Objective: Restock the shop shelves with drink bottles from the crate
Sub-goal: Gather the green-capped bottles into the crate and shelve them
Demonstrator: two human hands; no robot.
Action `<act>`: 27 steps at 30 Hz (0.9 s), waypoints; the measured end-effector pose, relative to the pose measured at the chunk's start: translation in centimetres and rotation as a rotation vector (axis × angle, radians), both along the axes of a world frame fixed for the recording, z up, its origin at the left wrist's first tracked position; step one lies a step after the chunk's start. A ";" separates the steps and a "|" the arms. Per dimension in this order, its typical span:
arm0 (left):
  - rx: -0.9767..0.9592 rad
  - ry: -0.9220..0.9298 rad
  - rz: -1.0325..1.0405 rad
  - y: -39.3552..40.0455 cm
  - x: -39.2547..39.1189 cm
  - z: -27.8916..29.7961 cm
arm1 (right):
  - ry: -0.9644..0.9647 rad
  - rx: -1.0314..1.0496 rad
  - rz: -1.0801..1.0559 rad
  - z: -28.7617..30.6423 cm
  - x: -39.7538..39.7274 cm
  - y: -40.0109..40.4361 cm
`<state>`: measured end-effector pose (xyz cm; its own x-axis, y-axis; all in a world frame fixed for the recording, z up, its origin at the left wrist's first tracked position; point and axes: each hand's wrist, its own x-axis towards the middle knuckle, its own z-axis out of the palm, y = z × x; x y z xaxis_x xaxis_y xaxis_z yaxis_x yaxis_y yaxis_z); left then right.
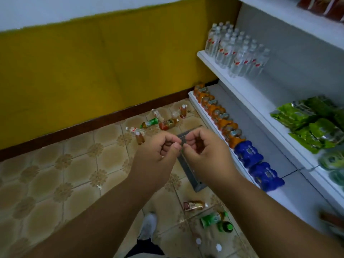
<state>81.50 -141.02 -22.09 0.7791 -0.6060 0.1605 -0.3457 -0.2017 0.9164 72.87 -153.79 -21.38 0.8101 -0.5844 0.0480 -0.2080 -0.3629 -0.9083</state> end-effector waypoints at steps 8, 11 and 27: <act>0.082 -0.023 -0.239 -1.5 14.5 -0.4 | -0.028 0.020 -0.288 -0.8 11.4 1.6; 0.102 -0.013 -0.289 -1.9 17.6 -0.6 | -0.014 0.057 -0.318 -0.8 13.5 1.8; 0.310 -0.084 -0.506 -19.7 30.3 -4.8 | 0.013 0.187 -0.503 -5.9 25.3 -13.1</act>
<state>111.82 -160.70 -26.87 0.3740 -0.9268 -0.0345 -0.5369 -0.2468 0.8067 98.16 -166.91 -27.26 0.4273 -0.8983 -0.1020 -0.3262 -0.0479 -0.9441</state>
